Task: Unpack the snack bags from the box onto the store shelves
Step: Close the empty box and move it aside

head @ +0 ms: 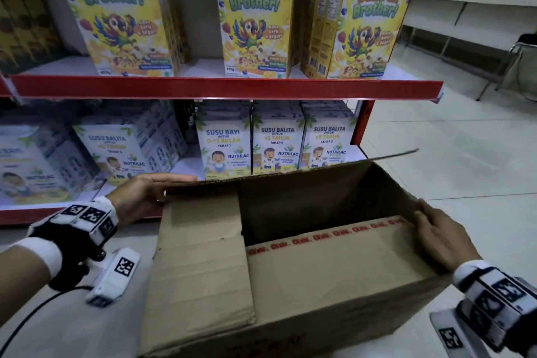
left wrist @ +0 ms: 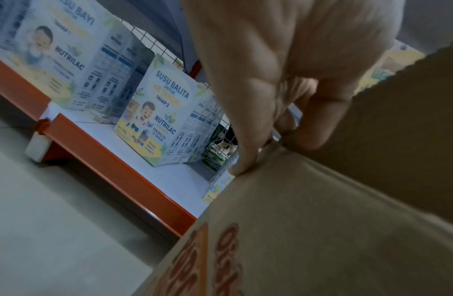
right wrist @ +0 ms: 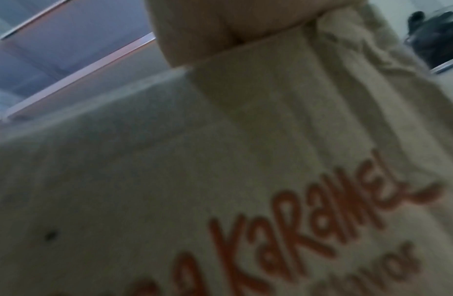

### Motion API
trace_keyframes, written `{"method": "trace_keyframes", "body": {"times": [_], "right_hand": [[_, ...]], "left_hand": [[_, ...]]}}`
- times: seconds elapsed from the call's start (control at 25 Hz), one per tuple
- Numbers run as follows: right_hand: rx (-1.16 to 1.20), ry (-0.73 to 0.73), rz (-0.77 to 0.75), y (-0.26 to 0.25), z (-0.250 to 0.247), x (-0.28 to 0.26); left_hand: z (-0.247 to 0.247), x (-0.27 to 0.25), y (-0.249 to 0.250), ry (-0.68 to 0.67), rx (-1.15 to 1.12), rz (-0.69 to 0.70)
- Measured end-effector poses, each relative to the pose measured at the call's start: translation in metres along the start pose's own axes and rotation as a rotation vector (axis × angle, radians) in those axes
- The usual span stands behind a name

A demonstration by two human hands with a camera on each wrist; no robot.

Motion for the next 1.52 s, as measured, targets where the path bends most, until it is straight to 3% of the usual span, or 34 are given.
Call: {"method": "trace_keyframes", "body": {"times": [0.12,0.2,0.28,0.4,0.56,0.68,0.88,1.16,1.32,1.52], "right_hand": [[0.259,-0.027,0.171,0.008,-0.005,0.01],[0.354,-0.072,0.23,0.015,-0.006,0.014],[0.422,-0.134,0.256,0.02,-0.004,0.018],[0.327,-0.235,0.229,0.014,0.0,0.022],[0.287,-0.336,0.151,0.006,0.011,0.029],[0.272,-0.377,0.098,0.007,0.016,0.033],[0.364,-0.405,0.083,-0.001,0.031,0.038],[0.489,-0.469,-0.034,-0.069,0.058,0.034],[0.518,-0.539,-0.093,-0.125,0.072,0.017],[0.399,-0.552,-0.204,-0.195,0.093,-0.008]], "left_hand": [[0.005,-0.003,0.0,-0.056,-0.245,-0.062],[0.001,-0.008,-0.005,-0.078,-0.199,-0.1],[-0.008,-0.013,-0.01,-0.035,-0.016,-0.053],[-0.011,-0.027,-0.028,0.006,0.191,-0.075],[-0.01,-0.05,-0.054,0.201,0.076,-0.194],[-0.004,-0.053,-0.062,0.282,0.057,-0.172],[-0.004,-0.055,-0.059,0.272,-0.014,-0.123],[-0.071,-0.075,-0.03,0.363,-0.024,-0.026],[-0.114,-0.102,-0.012,0.4,0.007,-0.04],[-0.175,-0.149,0.022,0.482,0.05,-0.04]]}}
Point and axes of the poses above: each hand's wrist, its own x-axis towards the middle knuckle, its own z-axis out of the palm, y = z × x, the point moved 7 cm from there along x, towards the middle knuckle, and after that the axes turned 7 degrees about -x, right-handed, at the moved point
